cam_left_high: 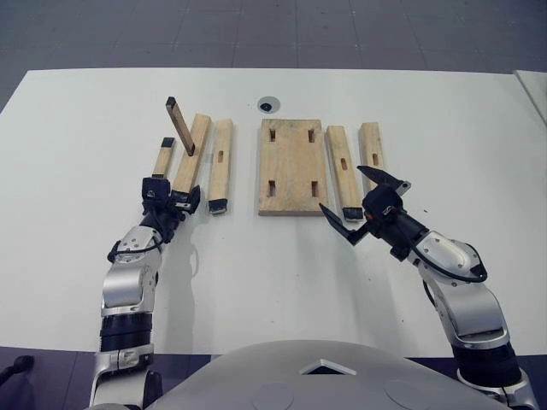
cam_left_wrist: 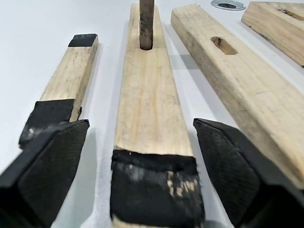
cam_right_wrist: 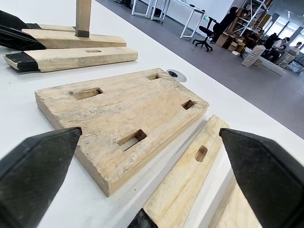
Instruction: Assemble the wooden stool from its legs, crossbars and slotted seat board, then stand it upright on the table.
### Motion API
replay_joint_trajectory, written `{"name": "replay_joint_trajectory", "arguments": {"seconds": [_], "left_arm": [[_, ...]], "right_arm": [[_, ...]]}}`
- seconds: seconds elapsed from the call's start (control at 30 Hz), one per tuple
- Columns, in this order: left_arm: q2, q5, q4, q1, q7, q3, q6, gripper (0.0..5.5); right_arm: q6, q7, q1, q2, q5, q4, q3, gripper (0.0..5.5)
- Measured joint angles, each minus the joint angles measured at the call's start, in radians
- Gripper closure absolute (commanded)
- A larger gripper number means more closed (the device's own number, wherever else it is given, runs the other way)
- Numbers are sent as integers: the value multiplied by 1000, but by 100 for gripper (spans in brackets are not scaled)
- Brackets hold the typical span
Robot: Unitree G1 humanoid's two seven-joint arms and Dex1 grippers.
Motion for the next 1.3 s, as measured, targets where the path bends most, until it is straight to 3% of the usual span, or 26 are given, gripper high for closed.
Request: {"name": "replay_joint_trajectory", "arguments": {"seconds": [0.4,0.73,1.03,1.3], "left_arm": [[4,3,43,-32,-9,-8,-16,335],[-27,-50,28,-41,16,30,6,344],[-40,-347,-108,-254,-68,156,77,344],[13,-882,-218,-360,-199,175,486,344]], "right_arm": [[0,0,-1,0,0,1,0,10],[31,0,-15,16,46,-1,-23,10],[448,-34,-201,119,595,-18,-285,10],[817,-58,-463,18,1283,248,-506,10]]}}
